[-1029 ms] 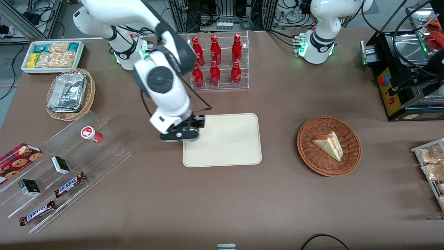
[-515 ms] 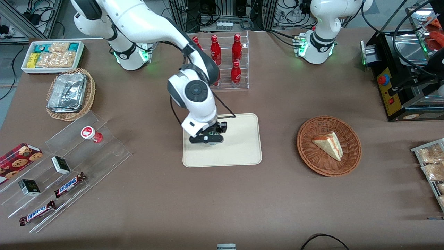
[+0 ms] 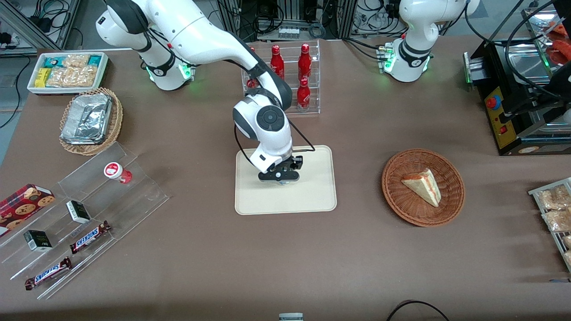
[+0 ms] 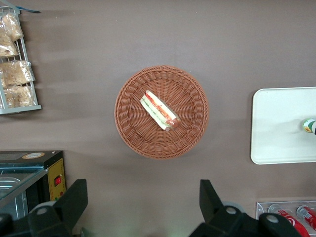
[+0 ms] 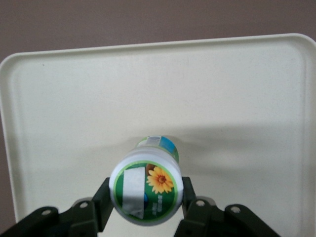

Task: Place green gum on tray
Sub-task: 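Lower the gum bottle onto the tray and open the right gripper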

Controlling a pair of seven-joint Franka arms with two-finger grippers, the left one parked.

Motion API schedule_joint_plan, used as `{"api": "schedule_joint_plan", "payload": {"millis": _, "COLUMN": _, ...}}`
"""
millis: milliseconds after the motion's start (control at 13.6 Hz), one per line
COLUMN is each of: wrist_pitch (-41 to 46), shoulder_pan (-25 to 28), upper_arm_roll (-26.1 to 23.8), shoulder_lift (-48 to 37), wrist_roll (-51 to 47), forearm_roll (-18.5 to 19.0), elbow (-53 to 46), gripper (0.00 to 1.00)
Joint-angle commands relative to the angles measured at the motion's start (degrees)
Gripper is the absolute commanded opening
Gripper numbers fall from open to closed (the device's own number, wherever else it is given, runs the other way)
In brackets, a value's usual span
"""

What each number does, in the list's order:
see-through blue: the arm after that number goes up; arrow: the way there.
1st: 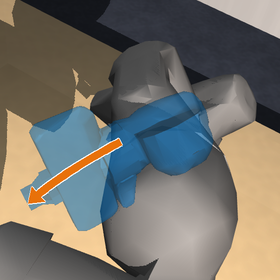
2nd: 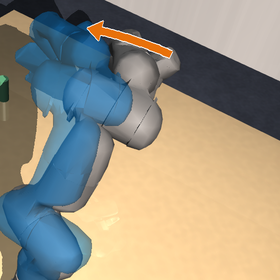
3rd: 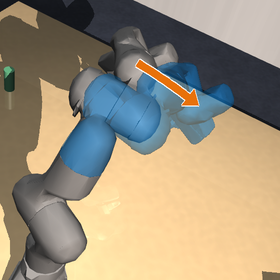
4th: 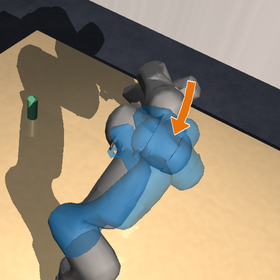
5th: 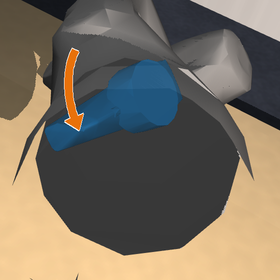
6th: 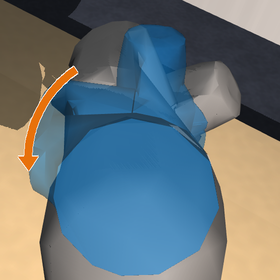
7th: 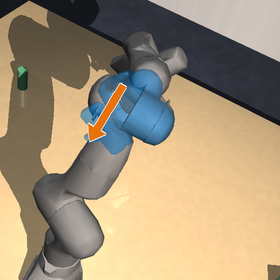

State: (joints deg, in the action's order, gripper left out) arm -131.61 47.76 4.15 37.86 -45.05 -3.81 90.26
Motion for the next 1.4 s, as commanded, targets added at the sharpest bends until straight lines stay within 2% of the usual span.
{"api": "schedule_joint_plan", "payload": {"millis": 0, "wrist_pitch": -1.98, "shoulder_pan": 0.40, "upper_arm_roll": 0.60, "shoulder_lift": 0.28, "wrist_roll": -0.56, "forearm_roll": -0.94, "elbow": 0.71, "gripper": 0.00}}
{"api": "schedule_joint_plan", "payload": {"millis": 368, "wrist_pitch": -4.89, "shoulder_pan": 1.02, "upper_arm_roll": 0.60, "shoulder_lift": 0.63, "wrist_roll": -0.74, "forearm_roll": -0.94, "elbow": 3.00, "gripper": 0.00}}
{"api": "schedule_joint_plan", "payload": {"millis": 441, "wrist_pitch": -4.89, "shoulder_pan": 1.02, "upper_arm_roll": 0.51, "shoulder_lift": 0.72, "wrist_roll": -0.74, "forearm_roll": -0.94, "elbow": 3.00, "gripper": 0.19}}
{"api": "schedule_joint_plan", "payload": {"millis": 515, "wrist_pitch": -4.89, "shoulder_pan": 0.93, "upper_arm_roll": 0.59, "shoulder_lift": 0.72, "wrist_roll": -0.65, "forearm_roll": -0.94, "elbow": 3.00, "gripper": 0.96}}
{"api": "schedule_joint_plan", "payload": {"millis": 588, "wrist_pitch": -4.71, "shoulder_pan": 0.93, "upper_arm_roll": 0.60, "shoulder_lift": 0.63, "wrist_roll": -0.65, "forearm_roll": -0.94, "elbow": 3.00, "gripper": 1.00}}
{"api": "schedule_joint_plan", "payload": {"millis": 956, "wrist_pitch": -0.43, "shoulder_pan": -0.04, "upper_arm_roll": 1.12, "shoulder_lift": -5.06, "wrist_roll": -0.30, "forearm_roll": -0.94, "elbow": 2.91, "gripper": 1.00}}
{"api": "schedule_joint_plan", "payload": {"millis": 1324, "wrist_pitch": 19.59, "shoulder_pan": -6.53, "upper_arm_roll": 1.56, "shoulder_lift": -19.46, "wrist_roll": 1.27, "forearm_roll": -0.94, "elbow": 3.00, "gripper": 1.00}}
